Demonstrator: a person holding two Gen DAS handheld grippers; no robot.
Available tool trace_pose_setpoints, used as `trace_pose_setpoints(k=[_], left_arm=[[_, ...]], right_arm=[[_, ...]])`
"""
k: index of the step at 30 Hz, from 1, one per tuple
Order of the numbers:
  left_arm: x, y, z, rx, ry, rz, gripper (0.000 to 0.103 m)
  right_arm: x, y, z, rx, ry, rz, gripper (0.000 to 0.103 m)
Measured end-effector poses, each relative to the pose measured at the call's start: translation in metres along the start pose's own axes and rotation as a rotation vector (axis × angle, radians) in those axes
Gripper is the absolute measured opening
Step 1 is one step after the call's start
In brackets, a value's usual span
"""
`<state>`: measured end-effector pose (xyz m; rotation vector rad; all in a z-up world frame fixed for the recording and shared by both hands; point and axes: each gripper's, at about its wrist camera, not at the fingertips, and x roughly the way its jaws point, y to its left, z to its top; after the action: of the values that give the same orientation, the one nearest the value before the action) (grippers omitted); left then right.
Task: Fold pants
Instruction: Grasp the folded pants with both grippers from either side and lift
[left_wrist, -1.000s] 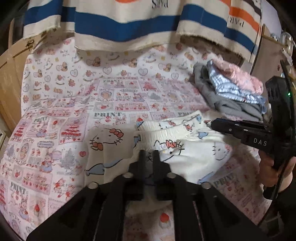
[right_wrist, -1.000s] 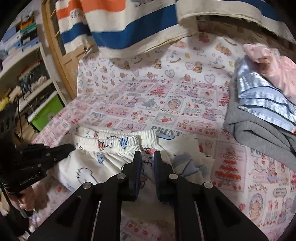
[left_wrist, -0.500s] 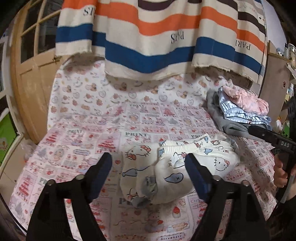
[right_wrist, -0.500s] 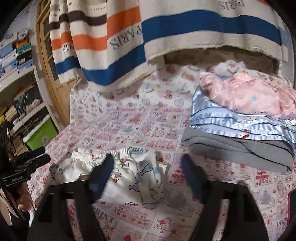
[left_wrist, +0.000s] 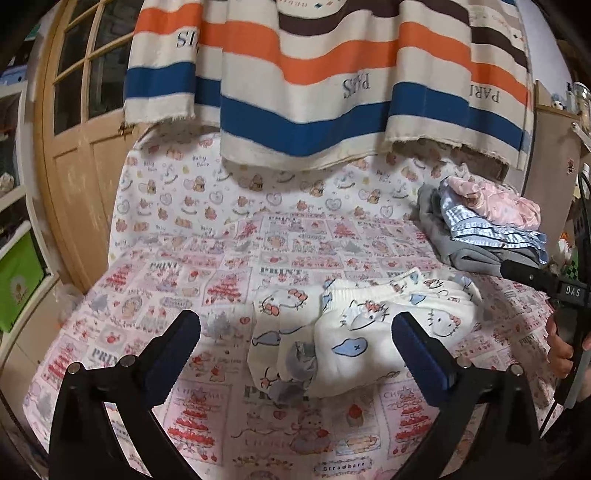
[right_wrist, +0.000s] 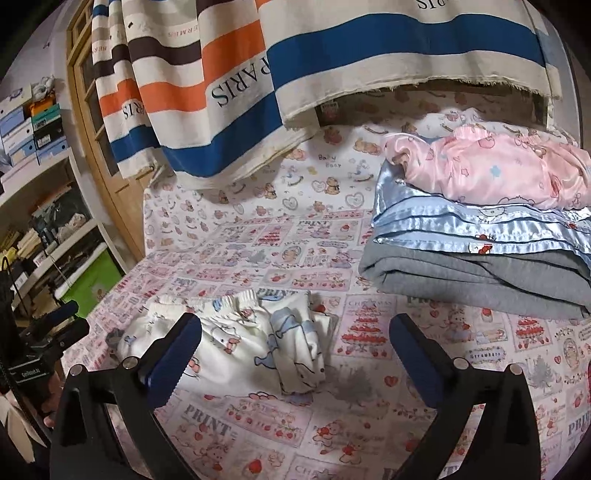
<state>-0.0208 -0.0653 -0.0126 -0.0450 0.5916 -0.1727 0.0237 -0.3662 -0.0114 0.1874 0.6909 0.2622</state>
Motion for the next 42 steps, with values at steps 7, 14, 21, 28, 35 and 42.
trace_pose_setpoints(k=[7,14,21,28,35,42], left_arm=[[0.025,0.019,-0.011,-0.112,0.099,-0.029,0.103],[0.049,0.023,-0.015,-0.22,0.172,-0.159,0.103],[0.061,0.011,-0.015,-0.213,0.199,-0.212,0.069],[0.072,0.001,-0.013,-0.195,0.228,-0.203,0.054],[0.066,-0.01,-0.012,-0.097,0.177,-0.149,0.015],[0.043,-0.02,-0.003,0.009,0.067,-0.114,0.013]], right_arm=[[0.029,0.0,-0.009,-0.037,0.118,-0.043,0.102],[0.058,0.001,-0.012,-0.02,0.211,0.008,0.102],[0.077,0.014,-0.012,0.022,0.251,0.127,0.102],[0.082,0.026,-0.01,-0.023,0.261,0.124,0.081],[0.073,0.037,-0.013,-0.076,0.214,0.109,0.032],[0.049,0.056,-0.011,-0.171,0.105,0.06,0.027]])
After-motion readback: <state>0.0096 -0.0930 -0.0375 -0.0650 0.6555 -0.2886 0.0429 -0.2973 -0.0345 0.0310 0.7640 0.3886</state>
